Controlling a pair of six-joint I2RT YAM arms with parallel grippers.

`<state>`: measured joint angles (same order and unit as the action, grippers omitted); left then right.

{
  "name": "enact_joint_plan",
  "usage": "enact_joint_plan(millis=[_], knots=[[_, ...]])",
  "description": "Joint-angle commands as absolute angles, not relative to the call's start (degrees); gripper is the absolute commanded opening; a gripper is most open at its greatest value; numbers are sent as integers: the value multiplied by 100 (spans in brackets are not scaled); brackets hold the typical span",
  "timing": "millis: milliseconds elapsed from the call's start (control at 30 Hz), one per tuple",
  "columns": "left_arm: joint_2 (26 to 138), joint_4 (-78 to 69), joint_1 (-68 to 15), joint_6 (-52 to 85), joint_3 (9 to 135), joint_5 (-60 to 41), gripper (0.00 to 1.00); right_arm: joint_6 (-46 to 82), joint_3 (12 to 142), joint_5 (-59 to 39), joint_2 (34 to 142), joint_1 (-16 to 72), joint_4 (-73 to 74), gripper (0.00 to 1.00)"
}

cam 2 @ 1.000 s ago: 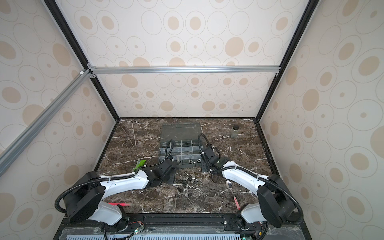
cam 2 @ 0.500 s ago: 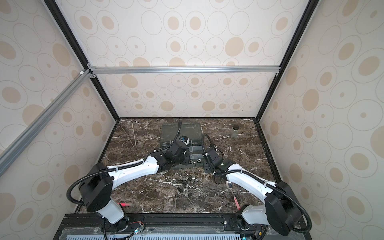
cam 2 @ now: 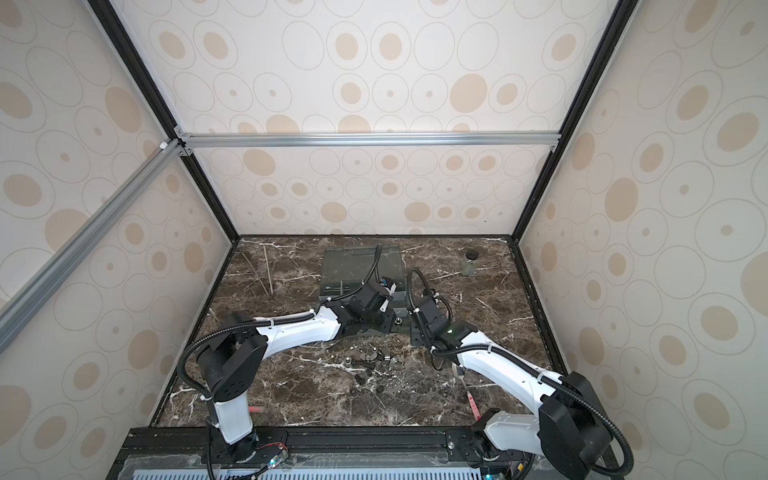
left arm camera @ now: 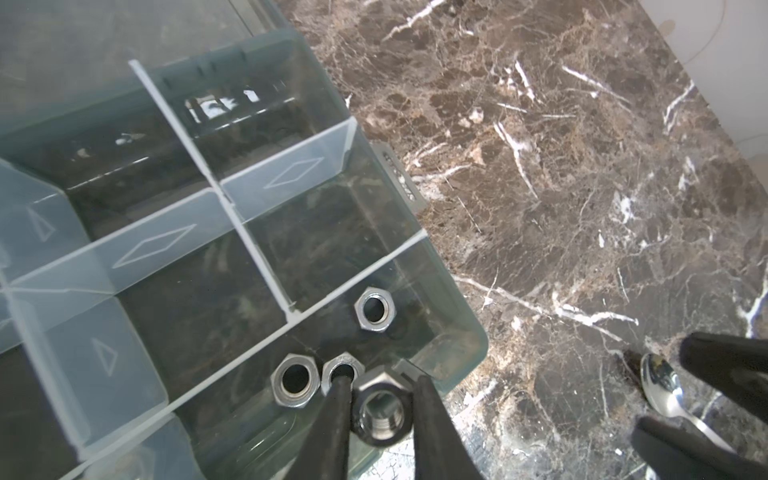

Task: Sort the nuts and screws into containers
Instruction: 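Open the left gripper to drop the nut into the nearest compartment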

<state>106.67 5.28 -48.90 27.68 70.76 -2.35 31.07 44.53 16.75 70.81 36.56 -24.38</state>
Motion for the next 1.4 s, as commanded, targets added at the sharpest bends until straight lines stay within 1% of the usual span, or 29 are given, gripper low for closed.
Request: enact_joint_plan(millis=[0,133,333,567,767,967,1133,1367], knots=[[10662,261,-4851,2808,7200,-442,33,3199,4371,1794,6953,3594,-2567,46],[10486,48,-4843,2909,7011,-493,39,3200,4327,1799,6905,3586,-2554,46],[10163,53,-4788,2975,6768,-356,39,3214,4324,1758,6930,3585,-2506,46],[9473,-49,-4677,3133,6226,-107,39,3174,4426,1644,7038,3583,-2440,46],[8689,-166,-4574,3274,5681,350,39,3114,4465,1186,7014,3588,-2301,46],[7829,-286,-4388,3453,5061,769,39,2791,4504,506,7173,3636,-2038,46],[7287,-344,-4190,3534,4601,1073,39,2314,4646,251,7480,3954,-1847,47],[6452,-176,-3793,3479,4191,1464,39,2023,4999,-159,8135,4460,-1566,47]])
